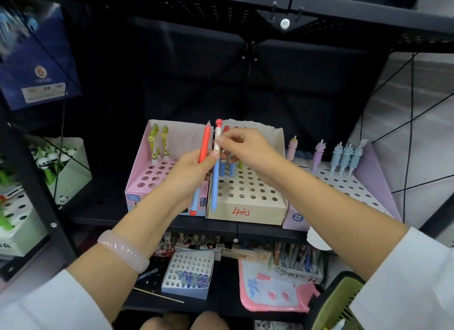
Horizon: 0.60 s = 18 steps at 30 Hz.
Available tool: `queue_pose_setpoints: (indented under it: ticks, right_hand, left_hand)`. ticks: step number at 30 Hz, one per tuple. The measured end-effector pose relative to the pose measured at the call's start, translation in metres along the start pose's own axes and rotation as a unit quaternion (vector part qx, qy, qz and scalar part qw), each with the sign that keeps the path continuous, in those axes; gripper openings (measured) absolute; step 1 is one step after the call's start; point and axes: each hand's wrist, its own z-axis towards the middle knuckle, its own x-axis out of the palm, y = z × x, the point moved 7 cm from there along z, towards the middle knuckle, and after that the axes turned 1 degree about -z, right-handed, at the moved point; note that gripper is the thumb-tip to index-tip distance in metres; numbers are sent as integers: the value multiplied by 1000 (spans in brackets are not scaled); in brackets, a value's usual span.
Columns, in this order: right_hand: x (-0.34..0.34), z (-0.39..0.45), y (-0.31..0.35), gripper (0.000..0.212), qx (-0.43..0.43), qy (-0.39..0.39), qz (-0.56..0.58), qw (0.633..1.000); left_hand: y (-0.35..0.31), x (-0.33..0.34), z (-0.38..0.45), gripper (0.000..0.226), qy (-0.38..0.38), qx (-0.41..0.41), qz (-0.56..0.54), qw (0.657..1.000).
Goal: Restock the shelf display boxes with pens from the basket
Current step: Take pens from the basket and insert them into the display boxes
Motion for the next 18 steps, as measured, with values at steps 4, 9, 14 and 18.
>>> queue_pose_setpoints:
  ticks: [4, 9, 14, 18]
  right_hand:
    - [-21, 2, 2, 16, 5, -103, 46, 994]
    - [-46, -1, 1, 12, -43, -217, -75, 972]
    - [-20, 0, -13, 14, -43, -158, -172, 971]
    - [-1, 0, -20, 14, -53, -114, -253, 959]
  left_hand:
    - [5, -10, 0, 25, -26, -20, -9, 999]
    - [17, -32, -1, 20, -81, -75, -94, 989]
    - [21, -36, -2, 22, -105, -112, -174, 973]
    - [20, -39, -2, 22, -119, -121, -185, 968]
